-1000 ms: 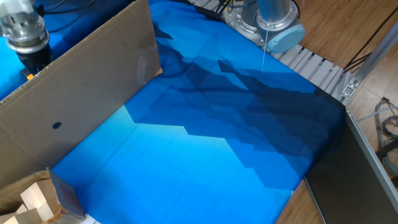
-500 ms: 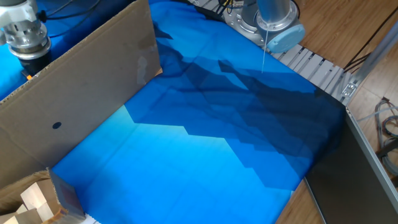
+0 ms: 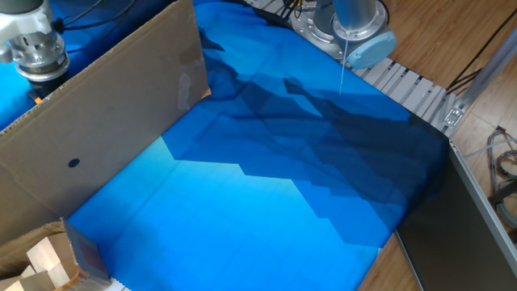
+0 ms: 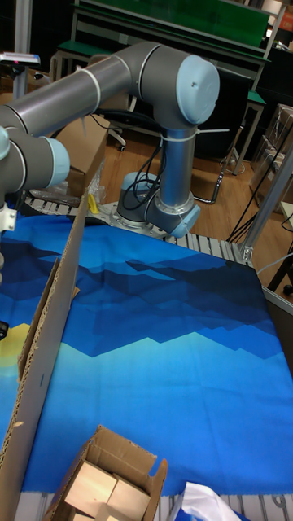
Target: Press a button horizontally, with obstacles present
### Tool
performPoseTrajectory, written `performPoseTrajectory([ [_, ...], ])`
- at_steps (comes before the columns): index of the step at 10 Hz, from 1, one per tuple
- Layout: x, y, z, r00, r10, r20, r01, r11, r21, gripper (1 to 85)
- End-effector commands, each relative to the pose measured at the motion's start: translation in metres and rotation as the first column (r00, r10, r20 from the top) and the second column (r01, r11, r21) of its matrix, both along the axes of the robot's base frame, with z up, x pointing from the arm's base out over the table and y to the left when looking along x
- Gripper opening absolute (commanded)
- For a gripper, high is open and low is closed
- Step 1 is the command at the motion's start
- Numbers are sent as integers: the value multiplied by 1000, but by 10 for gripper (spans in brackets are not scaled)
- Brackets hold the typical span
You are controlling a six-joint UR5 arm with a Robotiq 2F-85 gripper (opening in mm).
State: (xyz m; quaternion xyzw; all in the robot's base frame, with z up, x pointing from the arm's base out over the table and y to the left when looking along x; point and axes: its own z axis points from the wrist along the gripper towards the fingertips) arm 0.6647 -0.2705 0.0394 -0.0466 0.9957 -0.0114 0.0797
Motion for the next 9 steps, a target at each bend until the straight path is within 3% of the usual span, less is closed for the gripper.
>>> performPoseTrajectory([
  [1, -5, -2, -4, 1000, -15, 1, 15, 1000, 20, 10],
  [6, -16, -6, -8, 1000, -16, -10, 17, 999, 39, 10],
  [9, -22, -11, -8, 999, -24, -28, 25, 999, 23, 10],
])
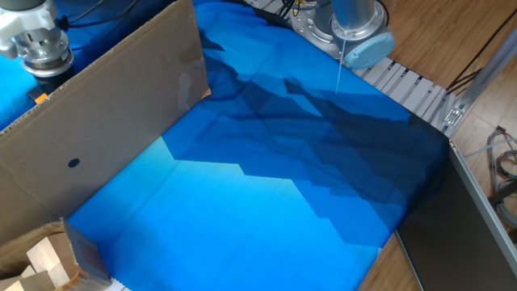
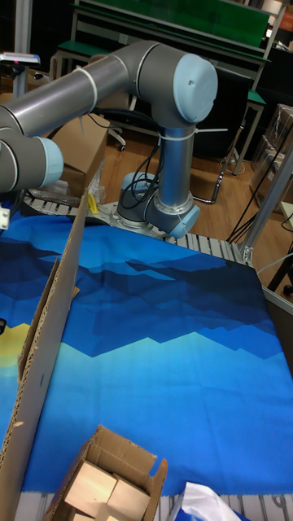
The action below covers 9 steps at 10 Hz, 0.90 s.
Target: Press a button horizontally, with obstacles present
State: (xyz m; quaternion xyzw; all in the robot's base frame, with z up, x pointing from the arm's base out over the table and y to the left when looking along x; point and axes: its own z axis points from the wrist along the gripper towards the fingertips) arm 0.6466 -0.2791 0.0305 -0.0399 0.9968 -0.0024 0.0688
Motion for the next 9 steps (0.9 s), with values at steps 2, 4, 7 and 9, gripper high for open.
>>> performPoseTrajectory([
  [2, -7, -6, 0, 1000, -8, -13, 8, 1000, -3, 10],
  [4, -8, -9, 0, 1000, -9, -16, 9, 1000, -12, 10],
  [7, -8, -13, -1, 1000, -5, -19, 5, 1000, -30, 10],
  [9, -9, -16, -1, 1000, -7, -22, 6, 999, -41, 10],
])
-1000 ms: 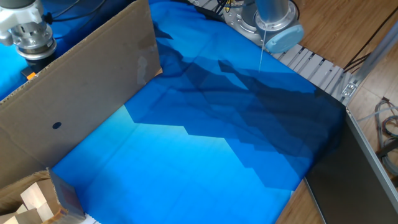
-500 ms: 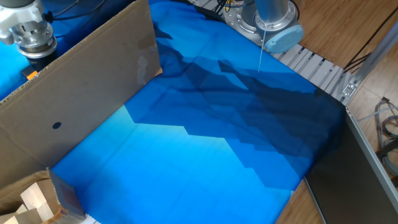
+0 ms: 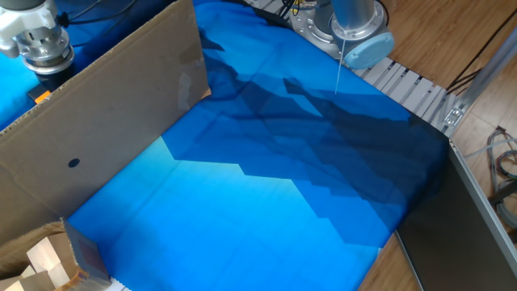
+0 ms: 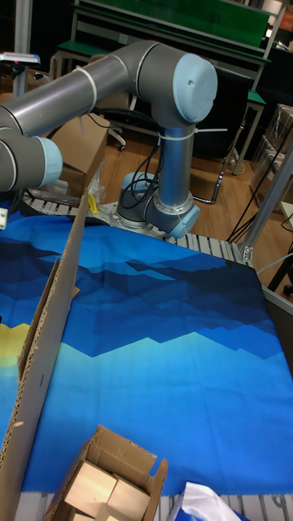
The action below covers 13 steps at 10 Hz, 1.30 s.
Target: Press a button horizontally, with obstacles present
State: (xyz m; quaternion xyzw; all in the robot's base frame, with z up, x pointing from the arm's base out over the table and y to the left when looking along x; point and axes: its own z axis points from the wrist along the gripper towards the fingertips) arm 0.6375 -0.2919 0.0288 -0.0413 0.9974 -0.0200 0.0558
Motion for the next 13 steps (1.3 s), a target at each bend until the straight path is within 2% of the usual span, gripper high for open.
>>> performPoseTrajectory([
  [1, 0, -4, 1, 1000, -5, 3, 5, 1000, -7, 10],
  [3, 0, -8, 2, 1000, 2, 2, -2, 1000, -21, 10],
  [9, 3, -27, 3, 999, 31, 10, -30, 994, -102, 10],
  [13, 4, -33, 2, 998, 62, 23, -60, 992, -108, 10],
])
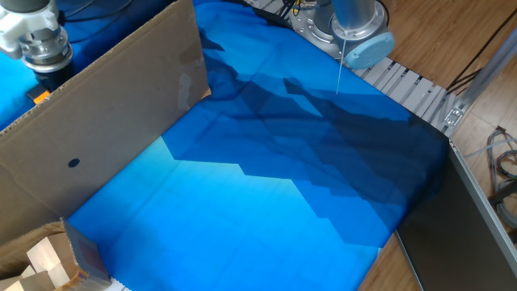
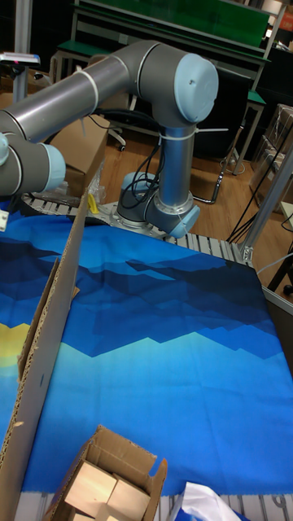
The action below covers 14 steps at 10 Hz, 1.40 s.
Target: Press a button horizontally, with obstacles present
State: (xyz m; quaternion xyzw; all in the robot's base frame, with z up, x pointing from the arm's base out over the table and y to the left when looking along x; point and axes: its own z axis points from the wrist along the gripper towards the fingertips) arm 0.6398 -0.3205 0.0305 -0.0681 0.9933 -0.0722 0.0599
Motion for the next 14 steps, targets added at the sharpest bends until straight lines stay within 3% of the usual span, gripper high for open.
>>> performPoseTrajectory([
  [1, 2, -6, 0, 1000, 21, 14, -21, 1000, 1, 10],
  [5, 2, -14, 1, 999, 51, 17, -50, 998, -41, 10],
  [6, 2, -15, 1, 998, 50, 23, -48, 996, -76, 10],
  [7, -2, 10, -2, 999, -17, 41, 19, 998, -61, 10],
  [8, -11, 54, 0, 990, -142, 26, 143, 989, -35, 10],
  [9, -14, 104, 9, 975, -221, -7, 221, 974, 57, 10],
  [10, -17, 125, 26, 969, -243, -45, 246, 963, 113, 10],
  [12, -19, 106, 60, 981, -170, -98, 182, 974, 137, 10],
  [14, -29, 77, 103, 983, -130, -129, 144, 984, 107, 10],
])
